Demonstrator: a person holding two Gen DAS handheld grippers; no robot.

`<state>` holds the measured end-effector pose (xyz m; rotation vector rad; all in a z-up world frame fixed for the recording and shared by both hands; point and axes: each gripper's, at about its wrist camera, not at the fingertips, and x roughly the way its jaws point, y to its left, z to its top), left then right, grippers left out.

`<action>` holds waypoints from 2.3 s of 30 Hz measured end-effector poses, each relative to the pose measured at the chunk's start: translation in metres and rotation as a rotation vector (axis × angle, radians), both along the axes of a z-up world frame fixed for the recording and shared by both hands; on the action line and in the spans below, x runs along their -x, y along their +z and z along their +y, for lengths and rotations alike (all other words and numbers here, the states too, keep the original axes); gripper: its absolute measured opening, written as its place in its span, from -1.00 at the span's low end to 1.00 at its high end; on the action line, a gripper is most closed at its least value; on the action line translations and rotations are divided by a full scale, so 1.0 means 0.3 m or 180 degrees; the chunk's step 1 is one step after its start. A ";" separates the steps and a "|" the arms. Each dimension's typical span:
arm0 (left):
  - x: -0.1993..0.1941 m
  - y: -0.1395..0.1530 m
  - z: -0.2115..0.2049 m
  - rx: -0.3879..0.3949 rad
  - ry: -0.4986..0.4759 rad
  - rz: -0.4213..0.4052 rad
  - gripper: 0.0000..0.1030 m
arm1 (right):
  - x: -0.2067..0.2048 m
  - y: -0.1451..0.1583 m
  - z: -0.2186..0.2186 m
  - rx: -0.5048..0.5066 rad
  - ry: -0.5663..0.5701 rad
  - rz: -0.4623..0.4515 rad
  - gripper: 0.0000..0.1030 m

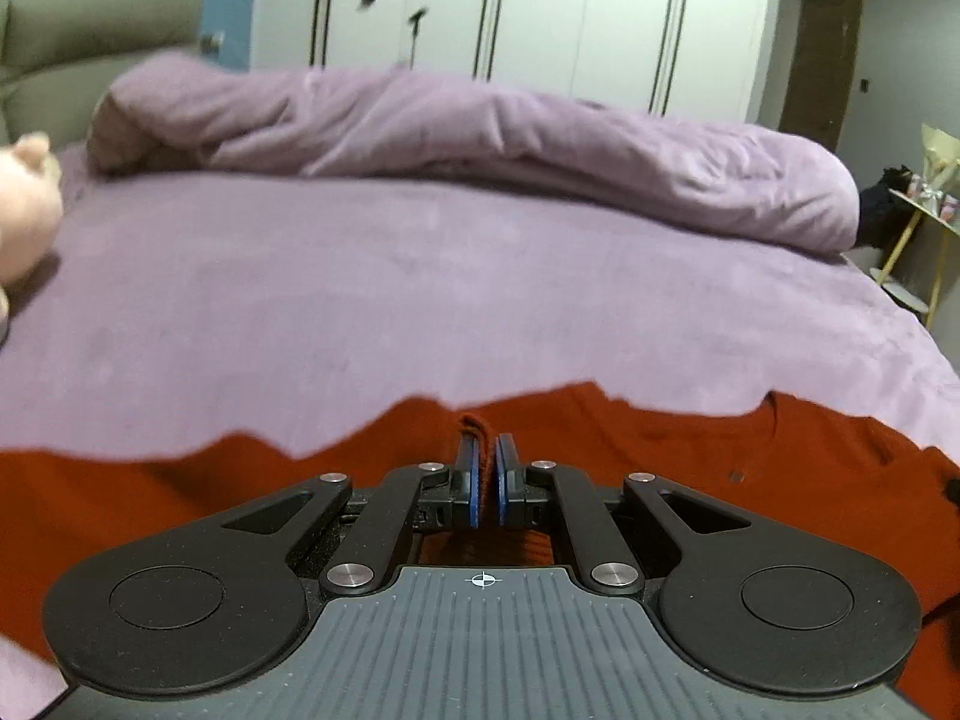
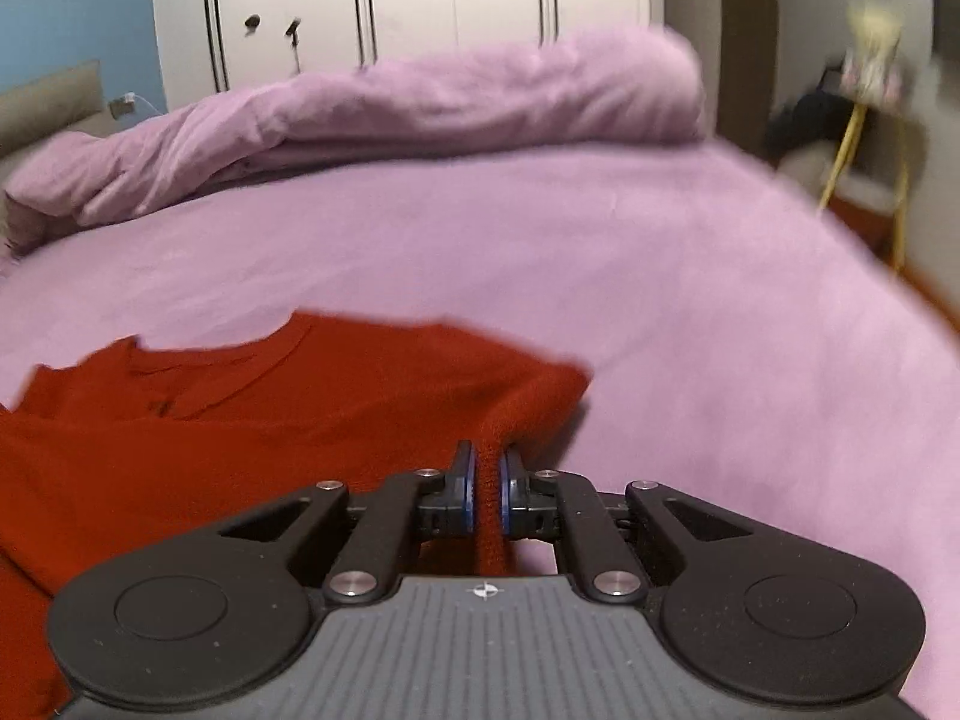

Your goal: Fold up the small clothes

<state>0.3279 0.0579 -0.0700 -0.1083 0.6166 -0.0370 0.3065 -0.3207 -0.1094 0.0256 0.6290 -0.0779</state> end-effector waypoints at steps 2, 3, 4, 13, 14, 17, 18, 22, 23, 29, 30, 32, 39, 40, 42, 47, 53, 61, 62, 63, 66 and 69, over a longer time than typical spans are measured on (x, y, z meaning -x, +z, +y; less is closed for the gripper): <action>-0.022 -0.026 -0.025 -0.0202 0.0002 0.0055 -0.87 | 0.000 -0.004 -0.006 0.0160 -0.0201 -0.0069 -0.87; -0.038 -0.050 -0.035 -0.0319 0.0042 0.0173 -0.86 | -0.006 -0.019 -0.008 0.0235 -0.0265 -0.0022 -0.87; -0.052 -0.075 -0.035 -0.0369 0.0078 0.0342 -0.86 | -0.014 -0.039 -0.003 0.0311 -0.0291 0.0055 -0.86; 0.060 -0.029 -0.014 0.0285 -0.0099 0.0412 -0.14 | 0.108 0.028 0.000 -0.0034 -0.0196 -0.0180 -0.55; 0.056 -0.030 -0.037 0.0343 -0.0193 0.0414 -0.05 | 0.126 0.030 0.022 -0.0169 -0.0075 -0.0218 -0.52; 0.023 -0.077 -0.112 0.0232 -0.0353 0.0595 -0.01 | 0.161 0.006 0.095 -0.0480 0.0335 -0.0225 -0.55; 0.006 -0.107 -0.128 0.0135 -0.0326 0.0710 -0.01 | 0.159 -0.015 0.121 -0.0396 0.0385 -0.0139 -0.56; 0.016 -0.139 -0.137 -0.0168 -0.0293 0.0604 -0.01 | 0.153 -0.092 0.109 0.0212 0.0105 0.0063 -0.97; 0.023 -0.143 -0.132 -0.0211 -0.0299 0.0580 -0.01 | 0.159 -0.092 0.076 0.0232 0.0059 0.0043 -1.00; 0.043 -0.143 -0.095 -0.0130 -0.0184 0.0603 0.00 | 0.146 -0.116 -0.023 0.0664 -0.0360 0.0198 -1.00; 0.049 -0.138 -0.095 -0.0132 -0.0182 0.0613 0.00 | 0.146 -0.130 -0.041 0.0575 -0.0372 0.0216 -1.00; 0.061 -0.127 -0.090 -0.0117 -0.0176 0.0645 0.05 | 0.153 -0.106 -0.065 0.0415 -0.0384 0.0220 -1.00; 0.091 -0.132 -0.076 -0.0097 -0.0120 0.0768 0.19 | 0.188 -0.027 0.055 0.0152 0.0120 -0.0072 -0.89; 0.097 -0.132 -0.079 -0.0176 -0.0148 0.0782 0.19 | 0.181 -0.044 0.070 0.0170 0.0165 -0.0006 -0.89; 0.112 -0.131 -0.078 -0.0267 -0.0170 0.0781 0.24 | 0.165 -0.092 0.087 0.0262 0.0235 0.0207 -0.89; 0.140 -0.125 -0.072 -0.0288 -0.0125 0.0815 0.28 | 0.206 -0.124 0.095 0.0534 0.0357 0.0041 -0.93; 0.194 -0.098 -0.058 -0.0322 -0.0118 0.0887 0.32 | 0.212 -0.108 0.131 0.0852 0.0348 0.0069 -0.93; 0.437 -0.043 0.028 -0.0038 -0.0241 0.0920 0.32 | 0.420 -0.033 0.161 0.0494 0.0195 0.0209 -0.84; 0.488 -0.046 0.033 -0.0011 -0.0305 0.0916 0.34 | 0.481 -0.025 0.158 0.0282 0.0295 0.0163 -0.74; 0.536 -0.054 0.035 -0.0004 -0.0349 0.0919 0.36 | 0.537 -0.028 0.157 0.0173 0.0323 0.0164 -0.61; 0.641 -0.095 0.046 -0.0070 -0.0352 0.1046 0.40 | 0.656 -0.076 0.140 0.0218 0.0246 0.0269 -0.57; 0.723 -0.100 0.093 -0.0026 -0.0280 0.0985 0.51 | 0.733 -0.078 0.092 0.0202 0.0071 0.0213 -0.57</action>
